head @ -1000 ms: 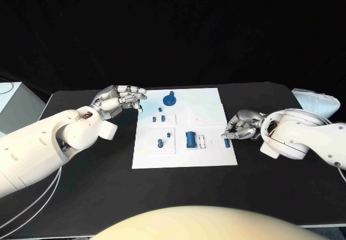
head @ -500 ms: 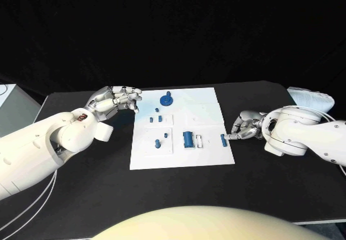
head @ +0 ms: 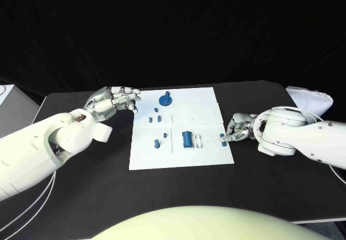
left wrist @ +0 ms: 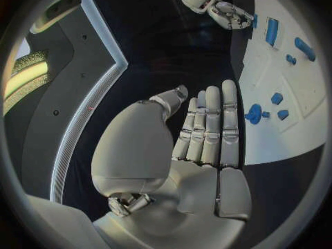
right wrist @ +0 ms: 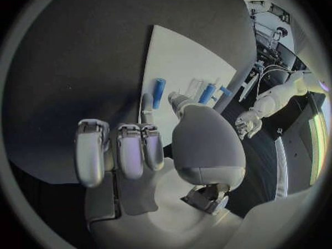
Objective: Assemble the parts on the task board
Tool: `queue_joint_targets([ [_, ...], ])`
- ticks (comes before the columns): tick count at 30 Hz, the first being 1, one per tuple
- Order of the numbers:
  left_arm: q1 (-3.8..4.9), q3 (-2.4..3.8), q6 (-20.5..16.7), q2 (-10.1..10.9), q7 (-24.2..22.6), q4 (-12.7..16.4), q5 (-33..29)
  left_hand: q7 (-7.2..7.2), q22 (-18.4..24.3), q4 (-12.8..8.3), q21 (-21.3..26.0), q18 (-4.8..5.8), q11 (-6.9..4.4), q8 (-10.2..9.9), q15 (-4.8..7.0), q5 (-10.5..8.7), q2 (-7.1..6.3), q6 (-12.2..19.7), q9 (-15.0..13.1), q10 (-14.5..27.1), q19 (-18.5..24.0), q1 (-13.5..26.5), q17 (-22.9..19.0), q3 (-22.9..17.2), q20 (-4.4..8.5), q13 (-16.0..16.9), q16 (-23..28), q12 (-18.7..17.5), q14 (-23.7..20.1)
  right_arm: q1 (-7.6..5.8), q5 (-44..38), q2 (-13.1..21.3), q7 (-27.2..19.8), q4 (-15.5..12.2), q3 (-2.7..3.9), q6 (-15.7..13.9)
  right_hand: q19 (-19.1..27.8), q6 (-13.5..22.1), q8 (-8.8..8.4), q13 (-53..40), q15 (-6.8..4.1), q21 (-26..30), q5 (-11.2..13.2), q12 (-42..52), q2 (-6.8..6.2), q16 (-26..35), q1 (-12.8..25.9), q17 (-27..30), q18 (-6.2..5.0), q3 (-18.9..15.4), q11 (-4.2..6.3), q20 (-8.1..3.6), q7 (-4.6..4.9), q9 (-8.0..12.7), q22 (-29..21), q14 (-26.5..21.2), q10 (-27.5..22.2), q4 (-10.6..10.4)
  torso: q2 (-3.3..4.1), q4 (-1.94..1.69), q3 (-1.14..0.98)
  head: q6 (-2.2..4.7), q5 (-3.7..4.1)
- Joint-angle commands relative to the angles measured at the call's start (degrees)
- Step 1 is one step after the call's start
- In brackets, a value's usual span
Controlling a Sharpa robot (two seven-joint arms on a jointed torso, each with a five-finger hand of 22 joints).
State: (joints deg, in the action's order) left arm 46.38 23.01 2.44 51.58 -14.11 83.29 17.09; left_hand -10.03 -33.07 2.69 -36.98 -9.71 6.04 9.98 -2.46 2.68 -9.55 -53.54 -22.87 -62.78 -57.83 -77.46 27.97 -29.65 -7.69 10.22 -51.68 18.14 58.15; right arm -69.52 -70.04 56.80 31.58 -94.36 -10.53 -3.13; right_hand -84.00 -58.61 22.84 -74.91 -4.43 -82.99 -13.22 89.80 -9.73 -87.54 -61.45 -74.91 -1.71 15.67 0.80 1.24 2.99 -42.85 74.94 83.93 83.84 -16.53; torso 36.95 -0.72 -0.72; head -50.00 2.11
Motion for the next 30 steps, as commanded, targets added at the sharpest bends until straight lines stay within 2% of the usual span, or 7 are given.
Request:
queue_joint_targets([
  [1, -0.06, 0.02, 1.0, -0.1, -0.9, 0.0, -0.1, 0.17, 0.0, 0.5, 0.3, -0.79, -0.03, -0.1, 0.07, 0.18, 0.17, 0.1, 0.0, -0.1, -0.1, 0.4, 0.1, 0.0, -0.19, 0.1, -0.3, 0.2, -0.2, 0.17, -3.0, -0.3, 0.6, 0.3, -0.04, 1.4, -5.5, 0.4, 0.26, -15.1, -0.53, -0.2, 0.0, 0.2, -0.21, 0.2, 0.2, -10.4, 0.50, -0.2, 0.40, -0.28, 0.03, -0.1, 13.1, 5.1, 6.2, 0.0, 0.00, 0.04, -0.03, 0.00, -0.04],
  [12, -0.08, 0.02, 1.1, -0.2, -0.8, 0.0, -0.1, 0.18, 0.1, 0.5, 0.4, -0.80, -0.04, -0.1, 0.09, 0.19, 0.19, 0.1, -0.1, -0.1, -0.2, 0.2, 0.1, 0.0, -0.17, 0.1, -0.3, 0.2, -0.2, 0.77, -4.7, -1.8, 0.7, 1.1, -0.19, 2.1, -5.5, 0.8, 0.35, -15.1, -0.56, -0.1, 0.0, 0.2, -0.04, 0.2, -0.9, -10.4, 0.48, -0.2, 0.43, -0.33, 0.01, -0.9, 13.0, 5.1, 6.2, 0.3, 0.01, 0.02, -0.04, 0.00, 0.27],
  [17, -0.09, 0.02, 1.2, -0.2, -0.8, 0.0, -0.1, 0.17, 0.2, 0.5, 0.4, -0.80, -0.04, 0.0, 0.10, 0.19, 0.23, 0.1, -0.1, 0.0, -0.2, 0.2, 0.1, 0.0, -0.16, 0.1, -0.3, 0.2, -0.2, 1.27, -5.3, -2.7, 0.7, 1.5, -0.23, 1.6, -5.5, 1.7, 0.15, -15.1, -0.52, -0.2, 0.0, 0.2, 0.22, 0.1, -3.8, -10.5, 0.50, 0.5, 0.34, -0.34, 0.13, -2.0, 13.1, 5.1, 6.2, 1.1, 0.01, -0.03, -0.05, 0.00, 0.28],
  [19, -0.09, 0.02, 1.1, -0.2, -0.8, 0.0, -0.1, 0.17, 0.2, 0.5, 0.4, -0.80, -0.04, 0.0, 0.10, 0.19, 0.24, 0.1, -0.1, 0.0, -0.3, 0.1, 0.1, 0.0, -0.16, 0.1, -0.3, 0.2, -0.2, 1.40, -5.4, -2.9, 0.7, 1.5, -0.23, 1.5, -5.5, 2.6, -0.62, -15.1, -0.51, -0.2, 1.6, 0.2, 0.74, 0.1, -7.0, -10.5, 0.50, 2.5, 0.30, -0.34, 0.22, -2.3, 13.1, 5.1, 6.2, 2.5, 0.02, -0.04, -0.05, 0.00, 0.28],
  [20, -0.09, 0.02, 1.1, -0.2, -0.8, 0.0, -0.1, 0.17, 0.2, 0.5, 0.4, -0.80, -0.04, 0.0, 0.10, 0.19, 0.24, 0.1, -0.1, 0.0, -0.3, 0.1, 0.1, 0.0, -0.16, 0.1, -0.3, 0.2, -0.2, 1.45, -5.5, -2.9, 0.7, 1.5, -0.23, 1.5, -5.5, 2.8, -0.91, -15.1, -0.44, -0.2, 0.9, 0.2, 0.71, 0.1, -7.5, -10.5, 0.51, 3.2, 0.21, -0.31, 0.32, -2.3, 13.1, 5.1, 6.2, 2.7, 0.00, 0.01, -0.04, 0.00, 0.25],
  [26, -0.10, 0.02, 1.1, -0.2, -0.7, 0.0, -0.1, 0.15, 0.2, 0.5, 0.5, -0.81, -0.04, -0.1, 0.10, 0.19, 0.27, 0.1, -0.1, 0.1, -0.3, 0.1, 0.1, -0.1, -0.15, 0.2, -0.3, 0.3, -0.3, 1.59, -5.6, -3.1, 0.6, 1.5, -0.24, 1.1, -5.6, 3.0, -3.13, -15.1, -0.09, -0.4, -7.6, 0.2, -0.17, 0.1, -9.8, -10.5, 0.55, 8.7, -0.19, -0.09, 0.83, -2.2, 13.2, 5.1, 6.2, 4.8, -0.05, 0.06, -0.02, 0.00, 0.21],
  [30, -0.10, 0.02, 1.1, -0.2, -0.7, 0.0, -0.1, 0.13, 0.3, 0.5, 0.5, -0.81, -0.03, -0.1, 0.11, 0.19, 0.34, 0.2, -0.1, 0.1, -0.4, -0.1, 0.2, -0.1, -0.14, 0.2, -0.3, 0.3, -0.3, 1.62, -5.6, -3.0, 0.5, 1.4, -0.24, 0.4, -5.6, 2.9, -3.59, -15.1, -0.09, -0.4, -8.7, 0.2, -0.20, 0.1, -10.0, -10.5, 0.54, 10.5, -0.20, -0.07, 0.82, -2.4, 13.2, 5.1, 6.2, 5.5, -0.04, 0.03, -0.04, 0.00, 0.18],
])
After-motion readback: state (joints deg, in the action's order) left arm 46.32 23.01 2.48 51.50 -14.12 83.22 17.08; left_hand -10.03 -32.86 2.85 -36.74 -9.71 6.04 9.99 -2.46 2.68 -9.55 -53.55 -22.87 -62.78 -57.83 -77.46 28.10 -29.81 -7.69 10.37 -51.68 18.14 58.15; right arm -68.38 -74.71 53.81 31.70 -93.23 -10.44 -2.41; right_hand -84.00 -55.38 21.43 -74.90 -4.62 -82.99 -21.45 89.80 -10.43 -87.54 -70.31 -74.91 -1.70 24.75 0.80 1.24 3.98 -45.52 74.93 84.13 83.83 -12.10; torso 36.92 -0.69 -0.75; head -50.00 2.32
